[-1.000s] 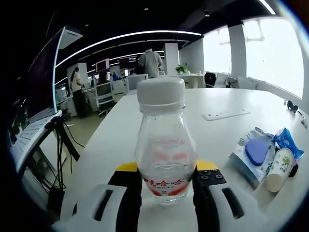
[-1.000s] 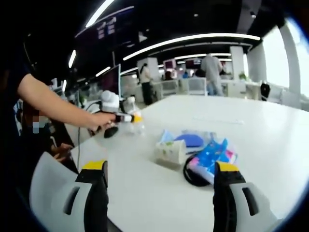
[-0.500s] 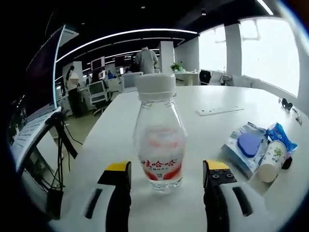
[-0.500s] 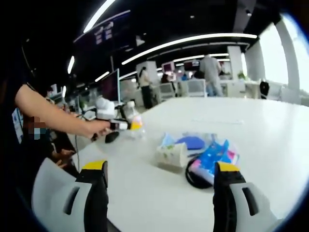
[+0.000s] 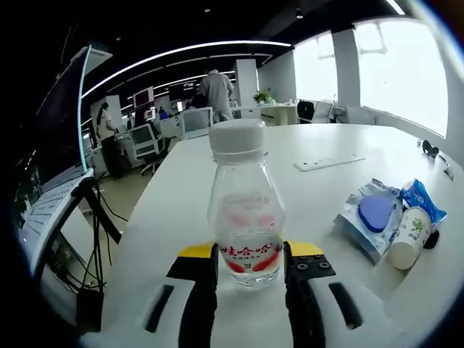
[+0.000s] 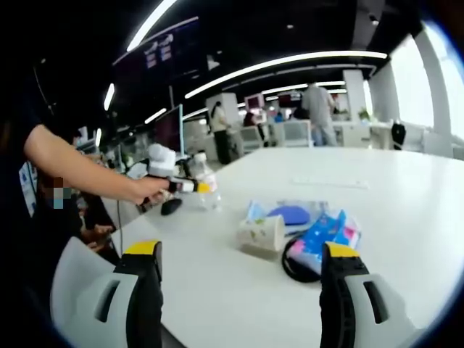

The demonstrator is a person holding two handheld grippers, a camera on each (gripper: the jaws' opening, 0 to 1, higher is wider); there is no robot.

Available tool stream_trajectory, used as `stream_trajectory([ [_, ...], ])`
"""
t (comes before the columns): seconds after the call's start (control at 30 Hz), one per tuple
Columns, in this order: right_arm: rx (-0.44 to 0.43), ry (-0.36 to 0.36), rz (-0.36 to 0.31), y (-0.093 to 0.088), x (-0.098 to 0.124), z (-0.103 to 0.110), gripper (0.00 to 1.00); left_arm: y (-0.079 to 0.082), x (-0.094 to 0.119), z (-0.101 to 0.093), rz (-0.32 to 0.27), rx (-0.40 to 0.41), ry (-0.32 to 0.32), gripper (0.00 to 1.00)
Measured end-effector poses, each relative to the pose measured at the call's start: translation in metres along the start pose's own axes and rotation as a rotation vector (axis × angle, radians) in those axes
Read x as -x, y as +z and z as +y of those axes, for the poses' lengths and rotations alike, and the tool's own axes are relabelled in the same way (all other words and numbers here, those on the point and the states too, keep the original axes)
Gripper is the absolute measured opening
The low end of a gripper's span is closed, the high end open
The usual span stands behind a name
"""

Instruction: Arrange the tabletop items into an orderly group along one side of the table until the central work area is clear of visible clutter.

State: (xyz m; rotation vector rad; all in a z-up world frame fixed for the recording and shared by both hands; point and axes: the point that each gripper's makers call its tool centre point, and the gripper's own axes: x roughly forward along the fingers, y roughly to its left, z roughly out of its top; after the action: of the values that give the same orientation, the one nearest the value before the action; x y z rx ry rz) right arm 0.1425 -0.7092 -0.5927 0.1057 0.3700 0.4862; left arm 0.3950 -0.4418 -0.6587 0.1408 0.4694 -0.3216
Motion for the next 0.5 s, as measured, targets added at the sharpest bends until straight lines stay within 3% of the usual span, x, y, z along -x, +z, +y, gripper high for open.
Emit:
stream_trajectory([
  [0.5, -0.012, -0.014, -0.023, 0.008, 0.003, -0.006, 0.88, 0.002, 0.011, -0.007, 0.006, 0.062, 0.050, 0.34],
])
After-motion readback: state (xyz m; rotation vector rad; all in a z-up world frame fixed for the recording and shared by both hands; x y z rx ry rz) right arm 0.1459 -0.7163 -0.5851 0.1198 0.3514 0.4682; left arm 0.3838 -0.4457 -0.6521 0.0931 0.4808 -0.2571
